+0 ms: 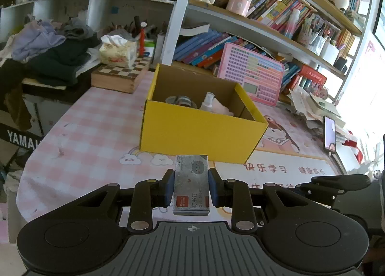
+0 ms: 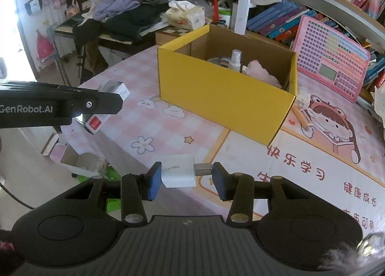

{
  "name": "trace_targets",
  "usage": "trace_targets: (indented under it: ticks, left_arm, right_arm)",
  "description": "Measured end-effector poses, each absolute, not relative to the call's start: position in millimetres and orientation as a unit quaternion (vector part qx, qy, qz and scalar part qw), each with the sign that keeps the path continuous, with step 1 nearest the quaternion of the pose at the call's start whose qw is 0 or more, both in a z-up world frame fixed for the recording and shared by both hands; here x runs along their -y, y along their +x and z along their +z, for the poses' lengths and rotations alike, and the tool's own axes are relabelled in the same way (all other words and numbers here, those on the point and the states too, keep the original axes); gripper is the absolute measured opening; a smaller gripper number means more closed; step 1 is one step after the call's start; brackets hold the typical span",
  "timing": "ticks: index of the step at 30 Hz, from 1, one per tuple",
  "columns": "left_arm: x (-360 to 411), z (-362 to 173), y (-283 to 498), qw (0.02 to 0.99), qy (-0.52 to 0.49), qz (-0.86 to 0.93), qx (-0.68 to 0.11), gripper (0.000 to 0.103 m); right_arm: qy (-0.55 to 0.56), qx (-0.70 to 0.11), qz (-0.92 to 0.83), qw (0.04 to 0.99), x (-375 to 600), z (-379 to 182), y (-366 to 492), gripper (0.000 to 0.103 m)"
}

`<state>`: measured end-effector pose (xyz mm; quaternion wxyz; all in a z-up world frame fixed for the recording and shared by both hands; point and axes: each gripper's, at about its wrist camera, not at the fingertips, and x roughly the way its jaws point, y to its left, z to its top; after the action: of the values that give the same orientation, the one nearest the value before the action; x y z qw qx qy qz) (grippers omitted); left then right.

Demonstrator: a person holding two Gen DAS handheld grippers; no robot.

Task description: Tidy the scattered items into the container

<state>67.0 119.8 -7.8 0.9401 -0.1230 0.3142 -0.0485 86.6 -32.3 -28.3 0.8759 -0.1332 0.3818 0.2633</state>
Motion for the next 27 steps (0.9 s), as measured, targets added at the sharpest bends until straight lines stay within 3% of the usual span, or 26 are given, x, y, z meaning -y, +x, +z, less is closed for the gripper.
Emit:
trace_targets:
  ticks: [11,27]
  left_arm:
    - [-125.7,-5.1,100.2,0.942,-0.129,-0.050,-0.305,0.028]
    - [-115.0,11.8,210.2,0.955,-0.076,-0.046,-0.283,0.028]
  right_arm:
    - [-0.119,-0.375,0.248,0.885,40.7,-20.1,124.4,0.042]
    - [-0.106,-0.322,0.233,0.911,55.6,22.8,254.0,0.043]
